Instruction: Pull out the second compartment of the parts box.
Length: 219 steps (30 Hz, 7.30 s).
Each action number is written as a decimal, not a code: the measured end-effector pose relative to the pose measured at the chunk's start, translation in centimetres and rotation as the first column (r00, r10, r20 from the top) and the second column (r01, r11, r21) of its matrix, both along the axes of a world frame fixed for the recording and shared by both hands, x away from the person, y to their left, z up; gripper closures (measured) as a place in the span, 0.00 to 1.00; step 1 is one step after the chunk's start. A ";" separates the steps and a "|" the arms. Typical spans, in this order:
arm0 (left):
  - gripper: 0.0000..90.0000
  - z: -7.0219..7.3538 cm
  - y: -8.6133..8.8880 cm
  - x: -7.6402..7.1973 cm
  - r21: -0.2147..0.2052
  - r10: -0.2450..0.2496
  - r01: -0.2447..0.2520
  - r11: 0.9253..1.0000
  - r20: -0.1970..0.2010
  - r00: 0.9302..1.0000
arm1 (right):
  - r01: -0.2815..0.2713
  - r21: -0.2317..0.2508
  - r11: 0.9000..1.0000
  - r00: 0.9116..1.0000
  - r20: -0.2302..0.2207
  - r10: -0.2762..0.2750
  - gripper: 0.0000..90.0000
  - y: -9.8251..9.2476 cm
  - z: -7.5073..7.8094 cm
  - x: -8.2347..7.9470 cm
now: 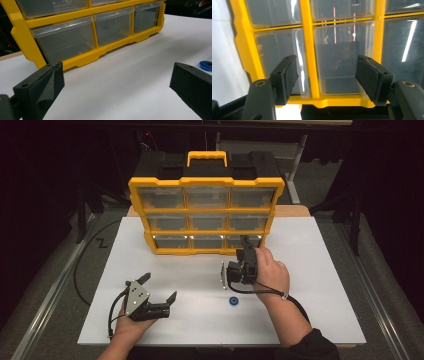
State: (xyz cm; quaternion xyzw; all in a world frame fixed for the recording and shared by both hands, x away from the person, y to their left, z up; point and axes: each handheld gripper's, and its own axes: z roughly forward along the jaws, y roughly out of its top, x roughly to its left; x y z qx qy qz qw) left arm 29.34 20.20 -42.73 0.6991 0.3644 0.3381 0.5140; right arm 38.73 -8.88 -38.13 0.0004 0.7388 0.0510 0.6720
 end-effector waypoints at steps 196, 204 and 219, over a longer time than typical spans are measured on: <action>0.00 0.1 0.2 0.2 -0.006 -0.021 0.021 1.000 -0.001 1.000 | -0.075 -0.076 0.994 0.985 0.150 0.085 0.80 7.9 12.1 -4.4; 0.00 0.1 0.2 0.2 -0.006 -0.022 0.022 1.000 0.001 1.000 | -0.075 -0.072 0.995 0.987 0.137 0.085 0.77 7.7 12.1 -4.7; 0.00 0.1 0.2 0.2 -0.005 -0.022 0.022 1.000 -0.001 1.000 | -0.077 -0.073 0.994 0.988 0.130 0.086 0.71 6.8 11.2 -5.6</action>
